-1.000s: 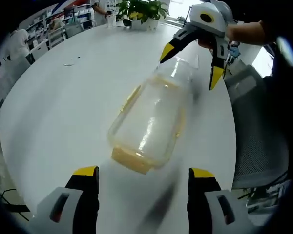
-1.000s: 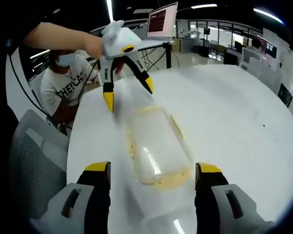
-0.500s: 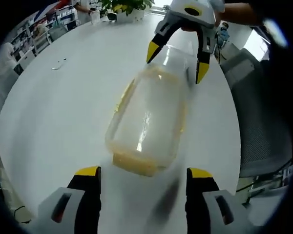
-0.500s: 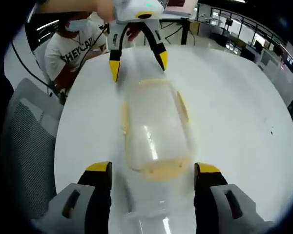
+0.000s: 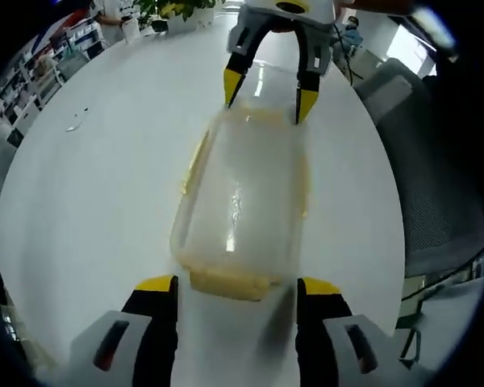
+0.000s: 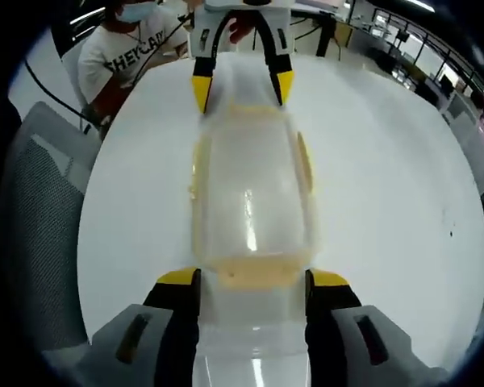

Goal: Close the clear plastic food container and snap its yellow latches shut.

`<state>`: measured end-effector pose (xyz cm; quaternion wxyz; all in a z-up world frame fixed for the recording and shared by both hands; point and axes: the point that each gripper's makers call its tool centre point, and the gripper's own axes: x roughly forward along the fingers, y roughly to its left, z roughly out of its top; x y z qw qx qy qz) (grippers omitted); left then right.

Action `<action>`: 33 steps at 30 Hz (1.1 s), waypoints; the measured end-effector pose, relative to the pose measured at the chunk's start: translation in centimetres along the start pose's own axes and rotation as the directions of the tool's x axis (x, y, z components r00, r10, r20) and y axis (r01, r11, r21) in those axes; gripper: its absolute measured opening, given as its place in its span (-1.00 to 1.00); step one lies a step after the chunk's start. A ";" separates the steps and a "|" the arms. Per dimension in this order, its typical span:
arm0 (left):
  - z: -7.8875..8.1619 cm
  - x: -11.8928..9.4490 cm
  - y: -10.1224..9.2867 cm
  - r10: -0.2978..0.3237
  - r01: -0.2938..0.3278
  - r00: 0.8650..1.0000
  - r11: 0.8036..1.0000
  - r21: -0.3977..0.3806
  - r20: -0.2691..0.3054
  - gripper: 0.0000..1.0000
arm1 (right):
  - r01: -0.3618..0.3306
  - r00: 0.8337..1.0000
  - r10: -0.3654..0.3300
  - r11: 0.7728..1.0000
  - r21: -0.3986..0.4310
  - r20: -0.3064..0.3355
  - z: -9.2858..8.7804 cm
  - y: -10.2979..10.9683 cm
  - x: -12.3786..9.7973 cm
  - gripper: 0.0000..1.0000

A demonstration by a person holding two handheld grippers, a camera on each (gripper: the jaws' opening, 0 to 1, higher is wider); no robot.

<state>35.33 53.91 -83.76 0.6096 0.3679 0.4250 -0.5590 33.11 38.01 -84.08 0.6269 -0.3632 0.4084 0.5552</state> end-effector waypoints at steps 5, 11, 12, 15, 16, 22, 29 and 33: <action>0.1 0.2 -0.1 -0.010 0.010 1.000 1.000 0.008 -0.005 0.04 | 0.007 0.999 -0.009 0.999 -0.035 -0.051 -0.8 -0.2 0.3 -0.24; 0.1 0.2 0.0 -0.025 0.025 1.000 1.000 -0.008 -0.007 -0.14 | -0.009 0.997 0.008 1.000 -0.016 -0.077 -1.0 -0.2 0.5 -0.25; 0.1 0.2 0.1 -0.027 0.027 1.000 1.000 -0.011 -0.006 -0.16 | -0.011 0.997 0.010 1.000 -0.010 -0.081 -1.0 -0.2 0.5 -0.25; 0.1 0.3 -0.2 -0.054 0.054 0.999 0.999 -0.008 -0.005 -0.20 | -0.013 0.995 0.009 0.999 -0.041 -0.100 -1.0 -0.2 0.6 -0.25; 0.0 0.3 -0.4 -0.067 0.067 0.998 0.998 -0.004 -0.012 -0.22 | -0.015 0.994 0.010 0.999 -0.049 -0.108 -0.9 -0.1 0.6 -0.25; -0.1 0.4 -0.5 -0.080 0.082 0.995 0.996 0.029 -0.061 -0.32 | -0.033 0.991 0.022 0.996 -0.080 -0.134 -0.9 -0.2 0.7 -0.26; -0.7 0.6 -1.0 -0.071 0.092 0.987 0.986 0.142 -0.144 -0.32 | -0.039 0.987 0.024 0.995 -0.090 -0.162 -0.9 -0.3 0.8 -0.26; -0.8 0.8 -0.8 -0.038 0.060 0.988 0.988 0.140 -0.151 -0.31 | -0.032 0.981 0.017 0.996 -0.080 -0.192 -0.8 -0.2 0.8 -0.25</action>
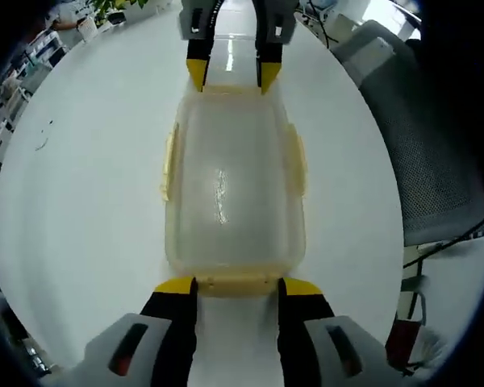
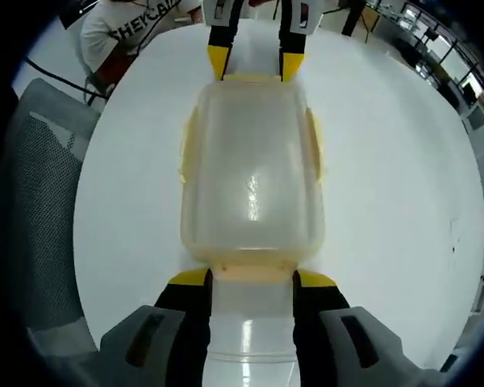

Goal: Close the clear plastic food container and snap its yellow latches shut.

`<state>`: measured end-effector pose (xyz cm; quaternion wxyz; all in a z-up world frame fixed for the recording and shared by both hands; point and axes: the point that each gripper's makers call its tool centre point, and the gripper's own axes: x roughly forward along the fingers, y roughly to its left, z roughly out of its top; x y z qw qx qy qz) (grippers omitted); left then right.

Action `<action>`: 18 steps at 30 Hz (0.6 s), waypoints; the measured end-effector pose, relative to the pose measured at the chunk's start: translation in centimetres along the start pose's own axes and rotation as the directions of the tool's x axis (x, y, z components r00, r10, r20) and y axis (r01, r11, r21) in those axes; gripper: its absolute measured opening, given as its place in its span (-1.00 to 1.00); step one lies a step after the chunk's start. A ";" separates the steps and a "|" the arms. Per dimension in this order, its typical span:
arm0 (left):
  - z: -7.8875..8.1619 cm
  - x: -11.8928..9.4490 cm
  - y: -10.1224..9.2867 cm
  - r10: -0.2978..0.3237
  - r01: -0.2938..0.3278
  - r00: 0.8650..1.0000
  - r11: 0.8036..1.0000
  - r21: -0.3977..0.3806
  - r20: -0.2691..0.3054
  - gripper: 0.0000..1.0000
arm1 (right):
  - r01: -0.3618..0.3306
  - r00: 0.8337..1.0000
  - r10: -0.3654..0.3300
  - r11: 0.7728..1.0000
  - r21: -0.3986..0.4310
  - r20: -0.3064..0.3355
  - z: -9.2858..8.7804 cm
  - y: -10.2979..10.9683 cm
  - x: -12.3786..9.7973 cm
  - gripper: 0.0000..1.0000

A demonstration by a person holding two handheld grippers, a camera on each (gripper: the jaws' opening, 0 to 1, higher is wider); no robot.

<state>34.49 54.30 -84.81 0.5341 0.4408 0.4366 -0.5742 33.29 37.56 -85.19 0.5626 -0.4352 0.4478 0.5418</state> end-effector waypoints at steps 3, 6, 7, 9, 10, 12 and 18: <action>0.1 -0.1 0.0 0.008 -0.008 1.000 1.000 -0.023 0.003 -0.31 | -0.004 1.000 0.004 1.000 -0.016 -0.010 -0.1 0.0 0.0 -0.24; 0.3 0.3 0.1 0.070 -0.070 0.998 0.997 -0.011 -0.007 -0.29 | -0.017 1.000 0.017 0.999 -0.042 -0.008 0.0 0.0 0.1 -0.21; 0.6 0.3 0.0 0.071 -0.071 0.997 0.997 0.028 -0.007 -0.29 | -0.021 1.000 0.020 0.998 -0.067 -0.014 0.1 0.0 0.1 -0.21; 0.6 0.3 -0.3 0.064 -0.065 0.998 0.998 -0.021 -0.027 -0.27 | -0.017 1.000 0.016 0.999 -0.033 -0.022 0.2 -0.1 0.2 -0.20; 0.5 0.3 -0.1 0.063 -0.063 0.998 0.998 -0.018 -0.032 -0.26 | -0.017 1.000 0.016 0.999 -0.035 -0.024 0.3 -0.1 0.2 -0.20; 0.5 0.2 0.0 0.055 -0.055 0.998 0.998 -0.013 -0.043 -0.26 | -0.005 0.999 0.005 1.000 0.007 -0.033 0.2 -0.2 0.2 -0.22; 0.3 0.0 -0.1 0.057 -0.058 0.997 0.998 -0.020 -0.059 -0.28 | -0.005 1.000 0.005 1.000 -0.018 -0.016 0.2 0.0 0.0 -0.25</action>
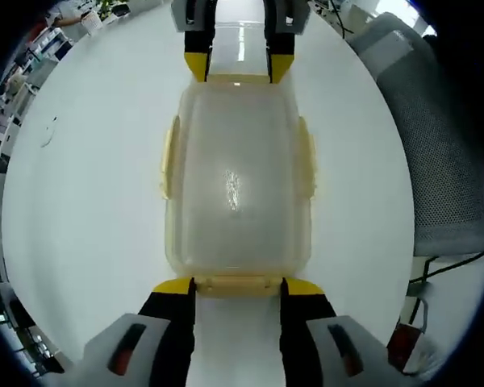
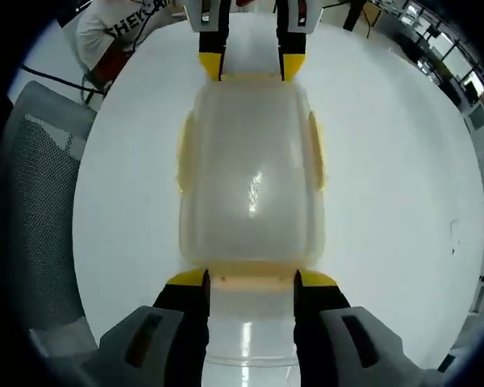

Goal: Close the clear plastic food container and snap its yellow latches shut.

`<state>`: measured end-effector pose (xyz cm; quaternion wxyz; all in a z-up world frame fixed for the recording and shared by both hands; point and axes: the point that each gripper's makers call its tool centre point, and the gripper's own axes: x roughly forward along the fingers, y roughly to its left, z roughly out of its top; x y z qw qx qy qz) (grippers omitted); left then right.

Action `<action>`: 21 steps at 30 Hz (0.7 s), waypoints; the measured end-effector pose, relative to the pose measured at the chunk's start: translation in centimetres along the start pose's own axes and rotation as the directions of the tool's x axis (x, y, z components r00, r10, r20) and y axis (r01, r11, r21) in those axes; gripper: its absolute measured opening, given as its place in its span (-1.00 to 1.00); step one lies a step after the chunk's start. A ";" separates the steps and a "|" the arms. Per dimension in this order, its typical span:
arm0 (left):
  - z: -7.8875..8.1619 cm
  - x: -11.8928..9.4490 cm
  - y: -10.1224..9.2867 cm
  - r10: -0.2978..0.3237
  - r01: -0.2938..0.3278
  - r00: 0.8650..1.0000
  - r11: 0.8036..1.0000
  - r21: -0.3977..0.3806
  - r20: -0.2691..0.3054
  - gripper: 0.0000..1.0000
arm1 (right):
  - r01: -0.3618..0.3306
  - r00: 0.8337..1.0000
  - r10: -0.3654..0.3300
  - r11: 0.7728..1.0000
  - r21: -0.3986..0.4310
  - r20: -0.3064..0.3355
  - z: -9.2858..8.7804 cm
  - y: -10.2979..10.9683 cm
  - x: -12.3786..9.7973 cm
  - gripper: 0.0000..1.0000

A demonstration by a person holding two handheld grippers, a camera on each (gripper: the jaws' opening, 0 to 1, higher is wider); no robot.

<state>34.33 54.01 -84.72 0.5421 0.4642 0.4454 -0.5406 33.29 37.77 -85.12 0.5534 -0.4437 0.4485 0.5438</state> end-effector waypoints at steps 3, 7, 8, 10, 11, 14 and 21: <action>-0.1 -0.1 0.0 0.004 -0.004 0.999 1.000 -0.010 0.051 -0.29 | 0.000 1.000 0.000 1.000 0.003 0.014 0.0 0.0 -0.1 -0.26; -0.1 -0.1 -0.1 0.015 -0.013 0.997 0.999 -0.036 0.076 -0.30 | 0.002 1.000 -0.002 1.000 -0.003 -0.006 0.1 0.1 0.0 -0.27; -0.1 -0.1 -0.1 0.014 -0.011 0.997 0.999 -0.035 0.082 -0.30 | 0.002 1.000 -0.002 1.000 -0.002 -0.007 0.1 0.1 0.0 -0.26; 0.0 0.0 -0.1 0.012 -0.009 0.996 0.999 -0.034 0.087 -0.31 | 0.003 1.000 -0.003 1.000 -0.004 0.001 0.1 0.1 -0.1 -0.26; 0.0 0.0 -0.2 0.012 -0.009 0.997 0.999 -0.042 0.079 -0.31 | 0.005 1.000 -0.005 1.000 -0.005 0.009 0.1 0.1 -0.1 -0.26; 0.0 0.0 -0.6 0.025 -0.024 0.998 0.999 -0.034 0.057 -0.31 | 0.005 1.000 -0.004 1.000 -0.011 0.028 0.1 0.4 -0.1 -0.26; -0.5 -0.2 -0.9 0.021 -0.017 0.998 0.998 -0.058 0.061 -0.31 | 0.007 0.998 -0.005 0.999 -0.034 0.062 0.7 0.5 -0.1 -0.26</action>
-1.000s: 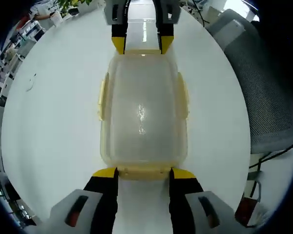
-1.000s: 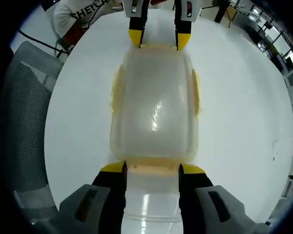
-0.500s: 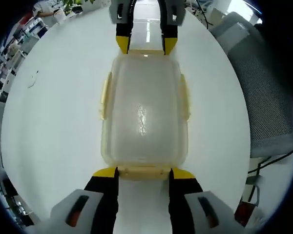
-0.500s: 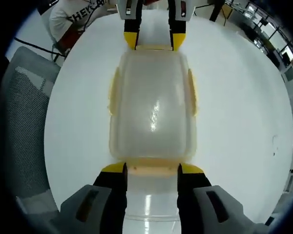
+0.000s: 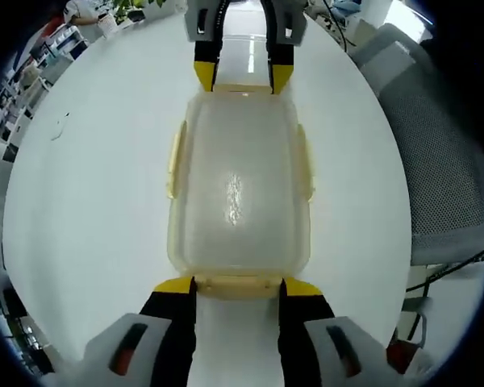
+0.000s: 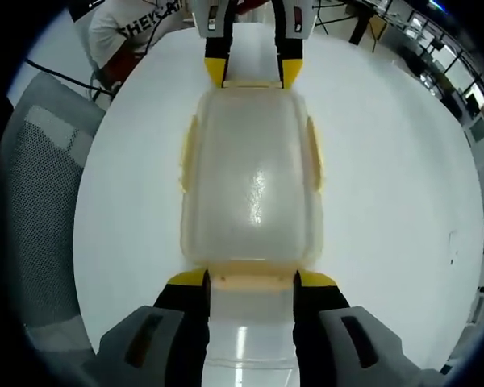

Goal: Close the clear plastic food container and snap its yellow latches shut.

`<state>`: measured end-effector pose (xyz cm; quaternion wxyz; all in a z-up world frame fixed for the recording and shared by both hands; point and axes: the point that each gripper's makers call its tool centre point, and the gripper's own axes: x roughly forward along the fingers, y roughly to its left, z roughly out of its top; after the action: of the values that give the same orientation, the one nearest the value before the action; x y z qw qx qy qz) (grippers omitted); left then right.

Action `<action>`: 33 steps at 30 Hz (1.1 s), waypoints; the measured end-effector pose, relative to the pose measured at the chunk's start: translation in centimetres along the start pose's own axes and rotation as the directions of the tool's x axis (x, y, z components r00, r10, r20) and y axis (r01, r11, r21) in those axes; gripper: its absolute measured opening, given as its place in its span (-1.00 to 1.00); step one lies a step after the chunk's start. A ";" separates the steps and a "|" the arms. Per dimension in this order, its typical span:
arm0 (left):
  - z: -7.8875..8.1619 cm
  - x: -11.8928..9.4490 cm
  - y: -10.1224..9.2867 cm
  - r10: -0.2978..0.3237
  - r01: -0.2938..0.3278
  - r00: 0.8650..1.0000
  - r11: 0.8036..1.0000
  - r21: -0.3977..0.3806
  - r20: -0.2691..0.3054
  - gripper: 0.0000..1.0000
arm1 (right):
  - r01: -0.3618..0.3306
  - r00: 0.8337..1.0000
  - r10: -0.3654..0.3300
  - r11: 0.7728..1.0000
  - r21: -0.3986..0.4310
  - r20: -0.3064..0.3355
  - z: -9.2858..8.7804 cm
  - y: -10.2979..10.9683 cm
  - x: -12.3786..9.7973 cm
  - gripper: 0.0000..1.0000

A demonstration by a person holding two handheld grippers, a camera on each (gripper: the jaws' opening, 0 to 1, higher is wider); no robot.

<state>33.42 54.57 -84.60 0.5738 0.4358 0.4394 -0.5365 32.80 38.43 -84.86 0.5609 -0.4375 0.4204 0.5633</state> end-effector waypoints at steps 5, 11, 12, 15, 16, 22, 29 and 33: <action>-0.2 -0.7 0.1 -0.003 0.003 1.000 1.000 -0.019 0.008 -0.31 | -0.009 0.999 0.009 1.000 -0.008 0.030 0.4 -0.2 -0.3 -0.26; -0.4 -1.3 -0.3 -0.002 0.003 1.000 0.999 -0.037 0.014 -0.31 | -0.022 0.998 0.024 1.000 -0.020 0.064 1.0 0.0 -1.0 -0.26; -0.4 -1.4 -0.4 -0.004 0.005 1.000 0.999 -0.037 0.016 -0.30 | -0.024 0.998 0.025 0.999 -0.022 0.064 1.1 0.0 -1.1 -0.26; -0.5 -1.9 -0.3 0.001 0.000 1.000 0.999 -0.039 0.022 -0.30 | -0.023 0.997 0.024 1.000 -0.022 0.070 1.3 -0.1 -1.6 -0.26; -0.4 -2.0 -0.3 0.002 -0.001 1.000 0.999 -0.040 0.023 -0.30 | -0.026 0.997 0.027 0.999 -0.019 0.073 1.4 -0.1 -1.8 -0.26; 0.0 -3.1 -0.1 0.015 -0.014 1.000 0.999 -0.042 0.024 -0.30 | -0.013 0.997 0.015 0.999 -0.030 0.073 1.6 -0.3 -2.7 -0.26; 0.7 -4.2 0.3 0.021 -0.020 0.999 0.999 -0.025 0.028 -0.30 | -0.005 0.997 0.006 1.000 -0.012 0.081 1.4 -0.4 -3.9 -0.26; 1.1 -4.8 0.5 0.026 -0.025 0.999 0.999 -0.032 0.036 -0.30 | 0.009 0.997 -0.008 1.000 -0.015 0.078 1.2 -0.6 -4.3 -0.26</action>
<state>33.76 54.60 -79.66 0.5953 0.4225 0.4315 -0.5301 33.28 38.46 -80.40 0.5760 -0.4213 0.3921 0.5805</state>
